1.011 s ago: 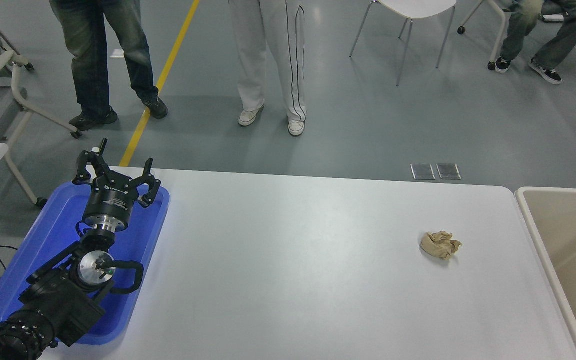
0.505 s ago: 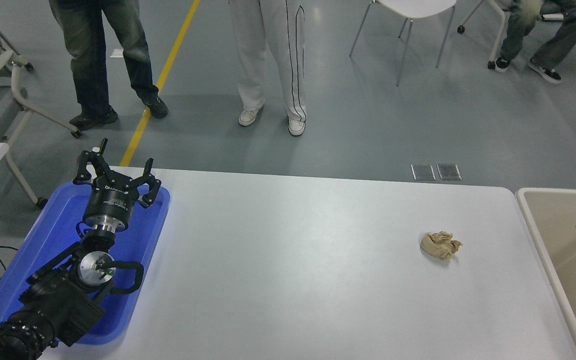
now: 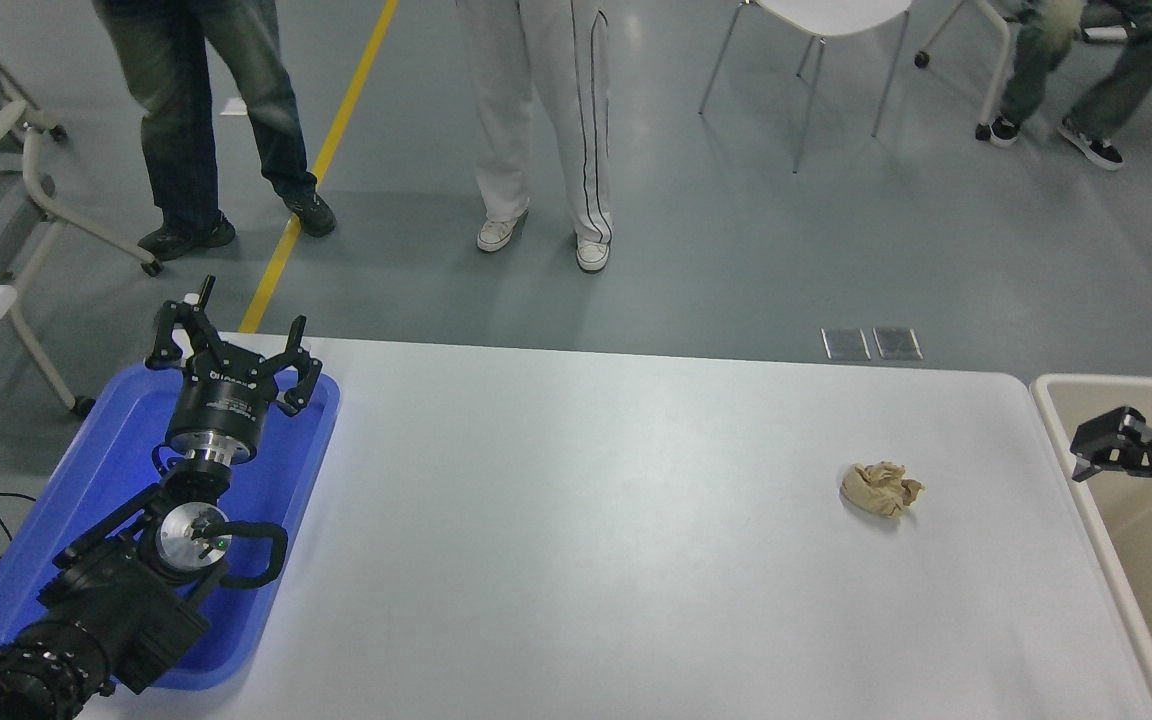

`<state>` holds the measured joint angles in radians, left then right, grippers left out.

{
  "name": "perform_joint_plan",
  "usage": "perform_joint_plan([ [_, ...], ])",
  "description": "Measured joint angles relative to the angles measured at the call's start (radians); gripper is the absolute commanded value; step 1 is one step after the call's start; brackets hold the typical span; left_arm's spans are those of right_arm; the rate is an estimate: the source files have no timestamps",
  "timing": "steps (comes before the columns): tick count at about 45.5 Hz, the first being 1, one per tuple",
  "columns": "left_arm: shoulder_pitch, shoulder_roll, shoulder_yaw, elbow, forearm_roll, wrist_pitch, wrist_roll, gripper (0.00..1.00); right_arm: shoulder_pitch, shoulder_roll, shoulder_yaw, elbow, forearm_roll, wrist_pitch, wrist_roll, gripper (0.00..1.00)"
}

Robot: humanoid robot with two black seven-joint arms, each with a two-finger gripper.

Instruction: Pick up foil plate and place in dustbin

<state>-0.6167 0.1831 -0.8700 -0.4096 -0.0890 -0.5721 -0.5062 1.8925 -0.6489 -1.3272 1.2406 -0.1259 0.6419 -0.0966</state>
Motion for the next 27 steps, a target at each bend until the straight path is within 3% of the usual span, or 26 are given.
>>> perform_joint_plan([
  [27, 0.002, 0.001, 0.0, 0.001, 0.0, 0.001, 0.0, 1.0, 0.24, 0.209, 0.024, 0.063, -0.012, 0.136, 0.001, 1.0],
])
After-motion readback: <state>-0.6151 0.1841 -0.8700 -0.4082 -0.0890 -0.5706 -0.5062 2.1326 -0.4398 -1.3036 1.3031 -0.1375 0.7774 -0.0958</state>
